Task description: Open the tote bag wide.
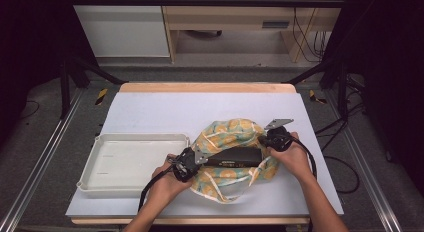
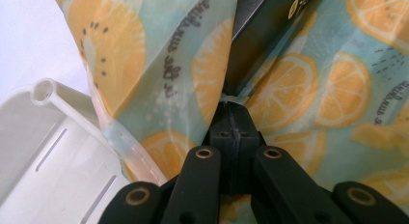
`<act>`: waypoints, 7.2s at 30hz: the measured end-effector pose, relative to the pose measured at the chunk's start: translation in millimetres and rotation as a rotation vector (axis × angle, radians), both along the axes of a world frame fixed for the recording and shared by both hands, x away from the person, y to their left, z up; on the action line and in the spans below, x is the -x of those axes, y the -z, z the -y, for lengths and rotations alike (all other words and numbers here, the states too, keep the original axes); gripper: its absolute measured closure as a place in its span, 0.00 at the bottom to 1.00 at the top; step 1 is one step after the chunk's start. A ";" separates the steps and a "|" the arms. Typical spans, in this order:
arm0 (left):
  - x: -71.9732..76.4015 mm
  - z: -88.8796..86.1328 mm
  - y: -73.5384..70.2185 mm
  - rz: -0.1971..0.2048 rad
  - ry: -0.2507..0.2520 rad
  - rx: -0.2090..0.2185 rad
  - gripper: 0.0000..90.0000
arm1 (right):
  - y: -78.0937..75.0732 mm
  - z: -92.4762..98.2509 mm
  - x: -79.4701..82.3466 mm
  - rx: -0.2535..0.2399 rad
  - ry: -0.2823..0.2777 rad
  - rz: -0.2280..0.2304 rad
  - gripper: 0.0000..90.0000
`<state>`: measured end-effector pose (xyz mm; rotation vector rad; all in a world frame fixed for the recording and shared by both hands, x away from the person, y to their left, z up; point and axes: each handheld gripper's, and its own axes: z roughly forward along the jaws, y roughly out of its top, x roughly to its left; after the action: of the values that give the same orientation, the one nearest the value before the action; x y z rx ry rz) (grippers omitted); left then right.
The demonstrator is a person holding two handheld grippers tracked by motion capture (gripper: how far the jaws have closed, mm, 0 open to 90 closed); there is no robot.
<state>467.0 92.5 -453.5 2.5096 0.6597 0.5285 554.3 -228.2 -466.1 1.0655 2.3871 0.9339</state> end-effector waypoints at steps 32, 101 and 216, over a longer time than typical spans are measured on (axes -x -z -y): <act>9.6 -1.9 -27.6 0.078 0.018 0.096 1.00 | -21.5 4.3 21.4 -0.050 0.003 0.075 1.00; -61.4 13.2 -14.0 0.022 -0.133 0.023 1.00 | -3.3 9.2 69.4 0.004 0.061 0.057 1.00; -11.3 -2.2 -45.8 0.005 0.062 0.166 0.83 | -67.0 -42.4 33.8 0.276 -0.477 -0.102 0.36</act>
<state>478.3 94.7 -407.7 2.3643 0.5969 0.4391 520.4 -185.8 -399.1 0.4574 2.8156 0.6672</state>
